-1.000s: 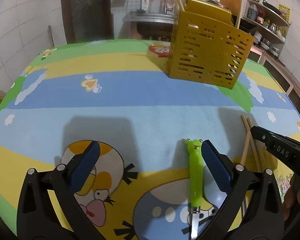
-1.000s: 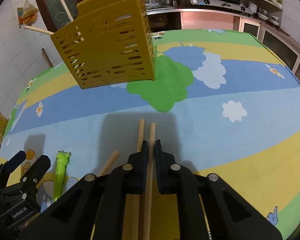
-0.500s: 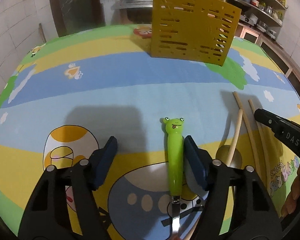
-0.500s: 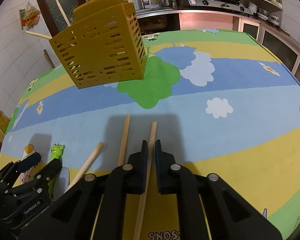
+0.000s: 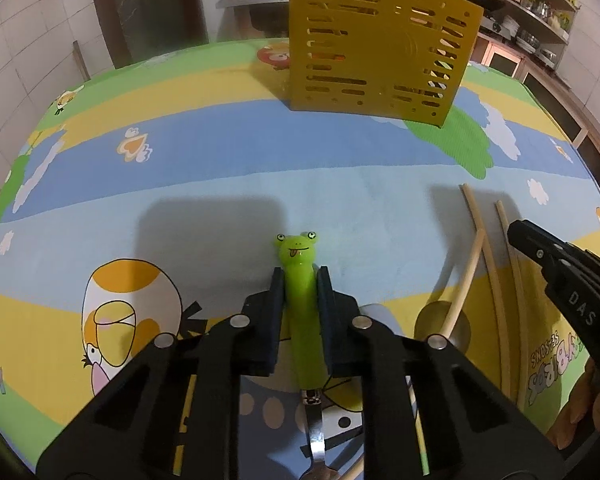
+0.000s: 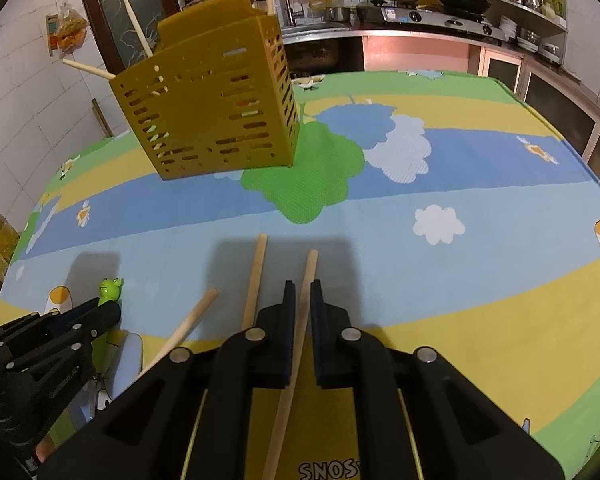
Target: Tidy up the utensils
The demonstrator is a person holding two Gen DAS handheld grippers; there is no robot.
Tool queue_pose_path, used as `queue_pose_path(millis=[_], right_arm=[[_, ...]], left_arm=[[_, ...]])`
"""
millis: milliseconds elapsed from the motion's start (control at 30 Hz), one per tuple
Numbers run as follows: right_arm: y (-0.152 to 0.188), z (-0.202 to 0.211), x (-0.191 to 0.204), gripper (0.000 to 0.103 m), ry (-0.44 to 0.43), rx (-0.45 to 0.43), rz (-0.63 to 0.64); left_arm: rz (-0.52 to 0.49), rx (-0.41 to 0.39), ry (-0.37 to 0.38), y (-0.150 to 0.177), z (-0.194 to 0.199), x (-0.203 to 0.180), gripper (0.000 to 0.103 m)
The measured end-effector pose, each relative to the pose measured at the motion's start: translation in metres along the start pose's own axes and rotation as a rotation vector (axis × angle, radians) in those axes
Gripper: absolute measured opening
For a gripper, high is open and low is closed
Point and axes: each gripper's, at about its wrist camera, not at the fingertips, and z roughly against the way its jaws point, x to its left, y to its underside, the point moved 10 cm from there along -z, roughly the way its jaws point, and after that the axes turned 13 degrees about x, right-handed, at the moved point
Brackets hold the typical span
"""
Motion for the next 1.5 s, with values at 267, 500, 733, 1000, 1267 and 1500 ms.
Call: queue_pose_path(millis=[267,500,733,1000,1267,1500], right_arm=[[-0.002,0.009,0.003,0.005,-0.002,-0.039,0.015],[-0.001,0.009,0.007,0.003,-0.003,-0.042,0.031],[-0.002,0.012,0.003,0.004,0.005,-0.041,0.034],[-0.006,0.011,-0.004,0.004,0.019,-0.045,0.029],[-0.002,-0.006,-0.007,0.004,0.063,0.010,0.018],[-0.001,-0.005,-0.010,0.005,0.090,-0.003,0.009]], left_arm=[[0.026,-0.059,0.029,-0.002,0.013,0.010,0.015],[0.065,-0.131,0.032,-0.011,0.037,0.030,0.015],[0.096,-0.120,0.015,-0.016,0.026,0.050,0.015],[0.102,-0.082,0.011,-0.014,0.005,0.058,0.015],[0.103,-0.071,-0.001,-0.014,-0.003,0.065,0.015],[0.083,-0.082,-0.012,-0.014,-0.003,0.064,0.016]])
